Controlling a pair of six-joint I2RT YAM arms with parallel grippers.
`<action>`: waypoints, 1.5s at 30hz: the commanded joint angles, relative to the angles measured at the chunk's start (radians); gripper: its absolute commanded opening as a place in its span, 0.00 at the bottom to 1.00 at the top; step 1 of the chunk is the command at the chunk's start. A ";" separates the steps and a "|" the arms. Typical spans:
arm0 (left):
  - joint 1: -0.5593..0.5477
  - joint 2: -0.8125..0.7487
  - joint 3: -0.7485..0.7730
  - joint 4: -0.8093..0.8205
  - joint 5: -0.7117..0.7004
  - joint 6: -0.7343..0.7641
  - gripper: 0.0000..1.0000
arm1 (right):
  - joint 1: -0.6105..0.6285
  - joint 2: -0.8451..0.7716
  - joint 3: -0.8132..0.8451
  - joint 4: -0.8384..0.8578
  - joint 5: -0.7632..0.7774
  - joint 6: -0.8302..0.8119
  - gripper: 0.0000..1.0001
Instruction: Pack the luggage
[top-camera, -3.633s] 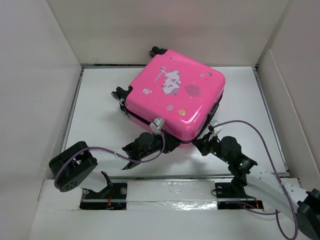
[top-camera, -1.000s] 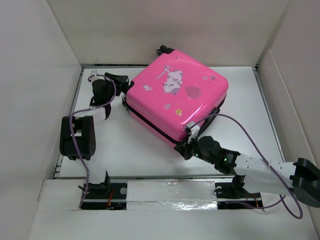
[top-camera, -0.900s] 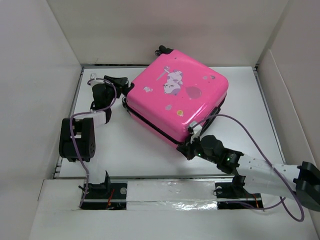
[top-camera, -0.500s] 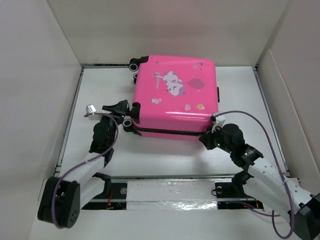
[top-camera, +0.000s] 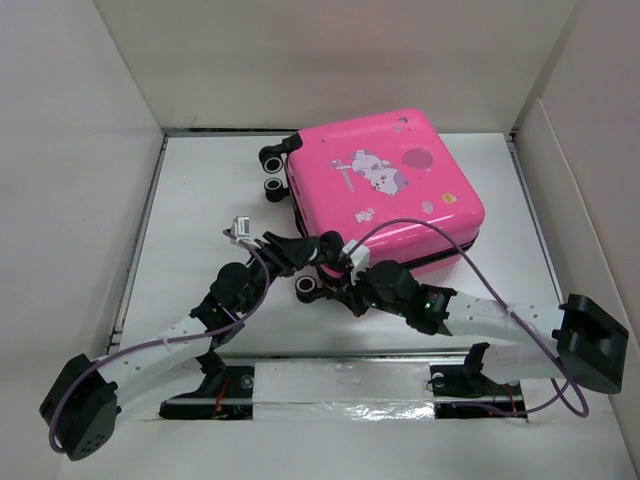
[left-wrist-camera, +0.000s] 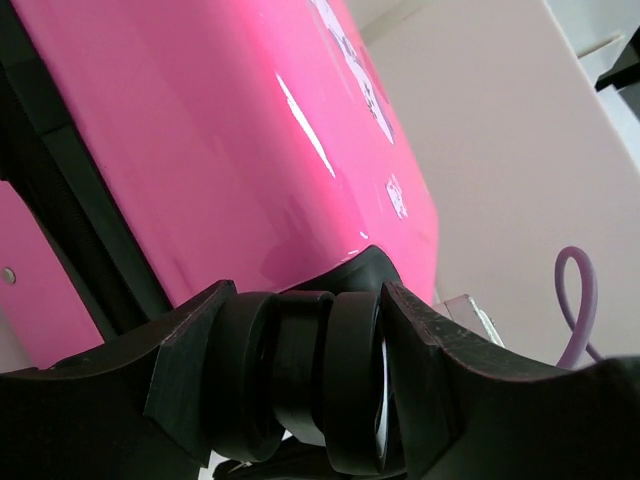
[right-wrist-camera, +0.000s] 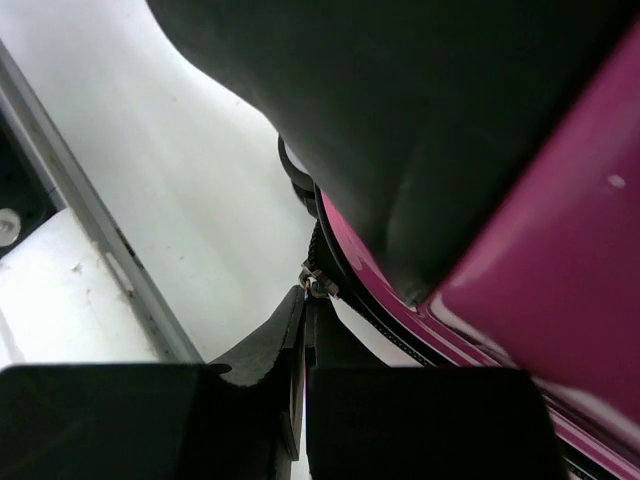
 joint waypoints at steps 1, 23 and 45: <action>-0.028 -0.002 0.100 -0.111 0.136 0.112 0.00 | 0.016 -0.006 0.107 0.213 -0.081 -0.006 0.00; -0.213 0.512 0.413 0.142 0.293 0.129 0.00 | -0.183 -0.411 -0.296 0.327 -0.086 0.213 0.00; 0.379 0.127 0.526 -0.568 0.068 0.350 0.83 | -0.216 -0.558 -0.344 0.231 -0.006 0.150 0.00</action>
